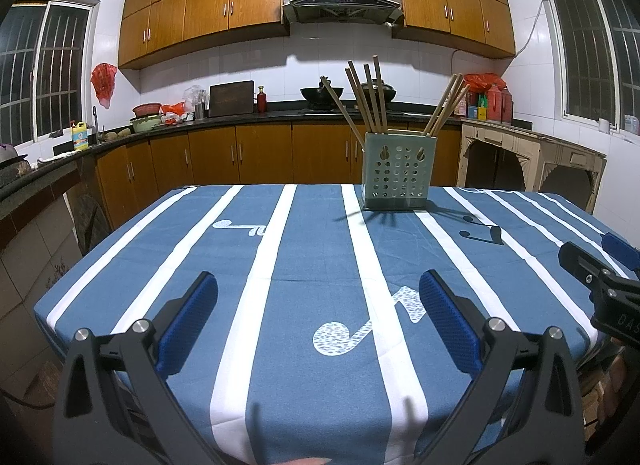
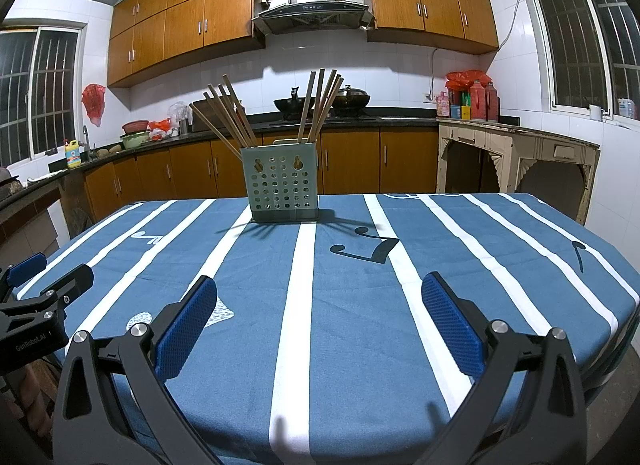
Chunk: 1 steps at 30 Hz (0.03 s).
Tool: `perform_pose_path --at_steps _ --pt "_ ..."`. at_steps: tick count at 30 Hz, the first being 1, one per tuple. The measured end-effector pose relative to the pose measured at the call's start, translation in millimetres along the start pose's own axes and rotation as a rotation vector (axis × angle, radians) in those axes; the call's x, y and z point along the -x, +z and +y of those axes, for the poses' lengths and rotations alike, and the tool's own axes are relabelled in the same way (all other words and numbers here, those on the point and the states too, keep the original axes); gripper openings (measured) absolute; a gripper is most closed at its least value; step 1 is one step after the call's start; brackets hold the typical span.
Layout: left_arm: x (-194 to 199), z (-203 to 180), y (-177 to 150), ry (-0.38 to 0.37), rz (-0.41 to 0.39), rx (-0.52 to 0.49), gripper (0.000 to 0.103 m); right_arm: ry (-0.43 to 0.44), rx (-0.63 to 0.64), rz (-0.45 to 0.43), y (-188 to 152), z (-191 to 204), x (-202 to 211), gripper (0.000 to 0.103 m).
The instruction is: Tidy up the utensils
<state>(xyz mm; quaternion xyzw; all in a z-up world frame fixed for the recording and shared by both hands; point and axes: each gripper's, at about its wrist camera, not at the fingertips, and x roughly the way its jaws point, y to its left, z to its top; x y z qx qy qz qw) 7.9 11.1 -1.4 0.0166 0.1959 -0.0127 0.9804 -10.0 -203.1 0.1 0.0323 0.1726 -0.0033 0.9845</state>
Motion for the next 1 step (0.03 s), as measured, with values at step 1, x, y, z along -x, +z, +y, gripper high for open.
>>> perform_pose_path --at_steps 1 --pt "-0.2 -0.4 -0.9 -0.001 0.002 0.001 0.099 0.000 0.000 0.000 0.0 0.0 0.0 0.101"
